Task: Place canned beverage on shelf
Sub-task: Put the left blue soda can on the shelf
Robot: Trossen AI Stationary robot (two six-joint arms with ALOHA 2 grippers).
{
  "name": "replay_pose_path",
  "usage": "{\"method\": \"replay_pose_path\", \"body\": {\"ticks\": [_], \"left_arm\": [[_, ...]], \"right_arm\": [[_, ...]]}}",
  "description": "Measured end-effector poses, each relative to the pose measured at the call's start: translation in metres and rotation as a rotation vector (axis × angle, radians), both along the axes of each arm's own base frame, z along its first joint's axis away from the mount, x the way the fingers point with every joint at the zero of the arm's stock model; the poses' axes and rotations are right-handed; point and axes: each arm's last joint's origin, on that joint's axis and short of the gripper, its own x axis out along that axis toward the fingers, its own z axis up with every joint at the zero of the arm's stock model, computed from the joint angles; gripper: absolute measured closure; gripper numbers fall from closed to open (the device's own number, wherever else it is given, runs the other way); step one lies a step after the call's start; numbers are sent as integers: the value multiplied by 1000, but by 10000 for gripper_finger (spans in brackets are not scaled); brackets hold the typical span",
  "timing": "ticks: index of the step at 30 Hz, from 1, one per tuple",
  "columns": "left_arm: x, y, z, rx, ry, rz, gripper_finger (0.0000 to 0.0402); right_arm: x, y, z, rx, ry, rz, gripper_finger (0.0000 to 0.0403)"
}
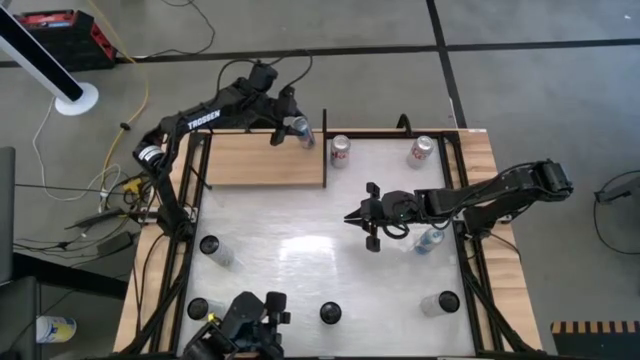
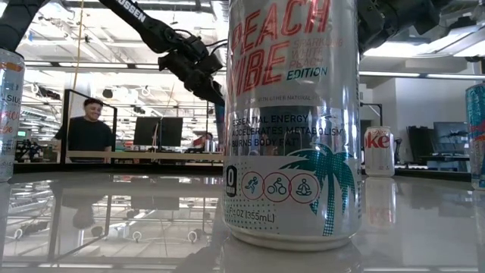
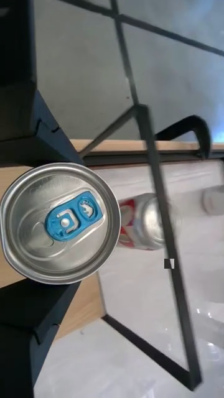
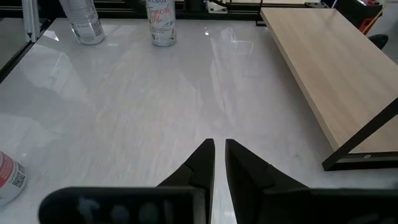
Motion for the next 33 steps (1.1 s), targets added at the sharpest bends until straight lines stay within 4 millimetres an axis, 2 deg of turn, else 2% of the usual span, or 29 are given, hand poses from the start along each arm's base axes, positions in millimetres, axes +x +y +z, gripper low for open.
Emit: {"method": "replay_pose_path", "body": {"ticks": [9,16,24,33], "left_arm": [[-2,1,-1,-6,19,17,180],[3,8,-16,-20,39,36,180],[4,8,-13,-41,49,26,180],[10,1,-13,-42,82,25,123]], "right_arm": [[0,0,0,0,0,0,339],[0,0,0,3,0,0,339],[0,2,0,2,0,5,339],[0,1,0,-1,0,5,339]]}}
